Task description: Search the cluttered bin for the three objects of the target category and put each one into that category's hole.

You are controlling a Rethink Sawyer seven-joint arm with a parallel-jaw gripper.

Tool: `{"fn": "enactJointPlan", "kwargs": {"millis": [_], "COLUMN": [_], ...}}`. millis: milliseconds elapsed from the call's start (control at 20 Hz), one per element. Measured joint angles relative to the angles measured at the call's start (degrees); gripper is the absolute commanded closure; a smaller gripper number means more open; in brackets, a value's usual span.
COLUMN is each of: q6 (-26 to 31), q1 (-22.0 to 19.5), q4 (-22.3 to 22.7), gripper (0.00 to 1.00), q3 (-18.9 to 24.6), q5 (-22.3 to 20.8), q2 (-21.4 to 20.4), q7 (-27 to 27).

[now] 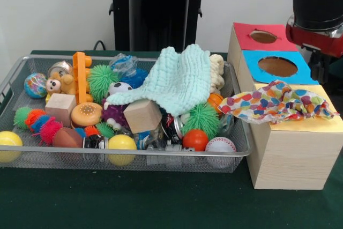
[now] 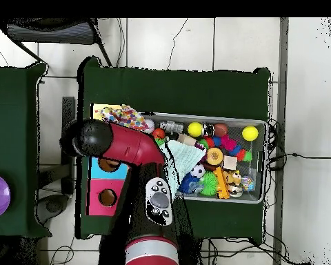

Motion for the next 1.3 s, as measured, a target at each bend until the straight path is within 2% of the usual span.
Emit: {"fn": "enactJointPlan", "kwargs": {"millis": [300, 400, 750, 1300], "q6": [1.4, 1.4, 1.4, 0.4], "q1": [1.2, 2.3, 3.0, 2.0], "q4": [-0.2, -0.8, -1.8, -2.3], "gripper": [1.0, 1.0, 1.0, 1.0], "q3": [-2.9, -5.5, -9.7, -11.2], "q5": [-0.9, -2.6, -5.4, -5.6], "q2": [0.0, 0.1, -0.1, -0.6], "q7": [0.0, 0.0, 0.0, 0.0]}}
